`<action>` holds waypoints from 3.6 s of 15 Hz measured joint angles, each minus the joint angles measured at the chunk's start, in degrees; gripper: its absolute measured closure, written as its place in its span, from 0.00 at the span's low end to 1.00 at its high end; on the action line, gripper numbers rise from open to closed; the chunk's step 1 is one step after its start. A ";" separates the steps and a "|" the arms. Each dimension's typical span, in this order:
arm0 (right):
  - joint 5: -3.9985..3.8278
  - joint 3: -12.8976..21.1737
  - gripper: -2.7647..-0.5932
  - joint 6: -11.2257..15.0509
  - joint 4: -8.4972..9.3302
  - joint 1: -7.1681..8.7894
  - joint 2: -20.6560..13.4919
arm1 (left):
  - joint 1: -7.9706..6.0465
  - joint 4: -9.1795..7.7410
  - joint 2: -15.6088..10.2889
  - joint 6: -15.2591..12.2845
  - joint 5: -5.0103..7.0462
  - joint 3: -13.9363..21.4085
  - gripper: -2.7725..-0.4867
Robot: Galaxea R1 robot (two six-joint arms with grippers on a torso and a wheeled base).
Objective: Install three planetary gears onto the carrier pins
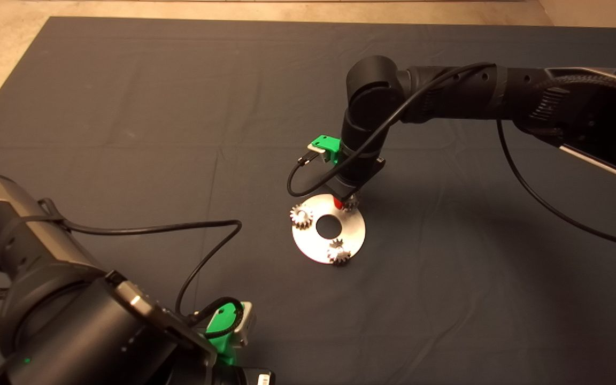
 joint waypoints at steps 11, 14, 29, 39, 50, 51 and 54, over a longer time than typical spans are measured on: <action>0.95 -2.95 0.78 -1.05 -0.02 -0.38 1.05 | 0.00 0.00 -0.02 0.00 0.00 0.00 0.13; 0.92 -2.07 0.78 -1.08 -0.13 -0.39 1.04 | 0.00 0.00 -0.01 0.01 0.00 0.00 0.13; 1.06 -0.43 0.78 -1.24 -0.20 -0.33 0.35 | 0.00 0.20 -0.02 0.02 0.00 0.00 0.13; 1.38 1.65 0.78 -1.24 -0.18 -0.68 -1.38 | 0.00 0.22 0.00 0.02 -0.02 0.00 0.13; 1.16 2.22 0.78 -1.23 -0.19 -0.68 -1.57 | 0.45 0.24 -0.01 0.02 -0.01 0.00 0.13; 1.17 2.23 0.78 -1.22 -0.18 -0.68 -1.66 | 0.45 0.24 -0.01 0.02 0.00 0.00 0.13; 1.17 2.32 0.79 -1.19 -0.18 -0.68 -1.68 | 0.48 0.30 0.00 0.02 0.00 0.00 0.13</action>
